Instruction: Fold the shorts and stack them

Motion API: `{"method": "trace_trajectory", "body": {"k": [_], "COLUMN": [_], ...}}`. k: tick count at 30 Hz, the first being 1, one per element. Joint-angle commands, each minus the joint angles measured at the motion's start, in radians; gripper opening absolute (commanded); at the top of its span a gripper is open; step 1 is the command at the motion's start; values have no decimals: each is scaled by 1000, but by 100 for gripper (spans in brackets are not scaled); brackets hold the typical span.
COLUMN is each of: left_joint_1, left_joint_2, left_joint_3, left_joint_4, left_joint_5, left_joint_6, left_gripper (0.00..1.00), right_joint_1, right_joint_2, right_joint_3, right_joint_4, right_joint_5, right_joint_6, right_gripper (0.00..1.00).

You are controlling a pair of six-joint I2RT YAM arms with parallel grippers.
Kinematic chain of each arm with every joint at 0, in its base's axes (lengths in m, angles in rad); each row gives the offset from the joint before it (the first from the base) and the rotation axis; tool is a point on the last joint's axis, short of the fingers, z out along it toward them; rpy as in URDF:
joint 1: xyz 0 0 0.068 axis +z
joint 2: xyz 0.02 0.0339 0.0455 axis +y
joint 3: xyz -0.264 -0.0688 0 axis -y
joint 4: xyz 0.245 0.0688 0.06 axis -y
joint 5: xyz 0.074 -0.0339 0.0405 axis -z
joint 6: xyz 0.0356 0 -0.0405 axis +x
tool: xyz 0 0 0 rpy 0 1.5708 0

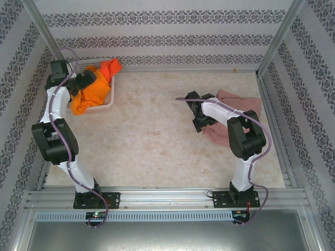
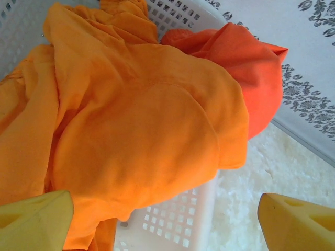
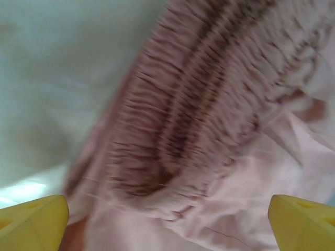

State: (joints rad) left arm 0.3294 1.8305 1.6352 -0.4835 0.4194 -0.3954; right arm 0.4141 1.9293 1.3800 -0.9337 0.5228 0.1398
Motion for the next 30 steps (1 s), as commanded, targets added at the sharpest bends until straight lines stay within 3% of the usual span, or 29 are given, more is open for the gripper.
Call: {"method": "trace_trajectory", "body": {"k": [1, 8, 13, 21, 30], "left_joint_1": [1, 1, 0, -18, -81], "left_joint_2": [-16, 19, 93, 227, 306], "left_joint_3": [23, 68, 180, 385, 448], "left_joint_4": [-31, -72, -172, -347, -401], "left_joint_5": [22, -10, -36, -86, -108], "left_joint_6": [24, 53, 105, 195, 247], "left_gripper": [91, 90, 89, 75, 62], "right_joint_1": [-13, -66, -107, -125, -175], "right_joint_2": [-5, 13, -11, -31, -56], "right_joint_3": [-18, -101, -124, -142, -211], "right_joint_4": [-69, -98, -104, -121, -99], "right_joint_5": [180, 254, 242, 253, 235], "right_joint_6": [-56, -92, -85, -123, -103], "right_gripper": [97, 97, 98, 97, 98]}}
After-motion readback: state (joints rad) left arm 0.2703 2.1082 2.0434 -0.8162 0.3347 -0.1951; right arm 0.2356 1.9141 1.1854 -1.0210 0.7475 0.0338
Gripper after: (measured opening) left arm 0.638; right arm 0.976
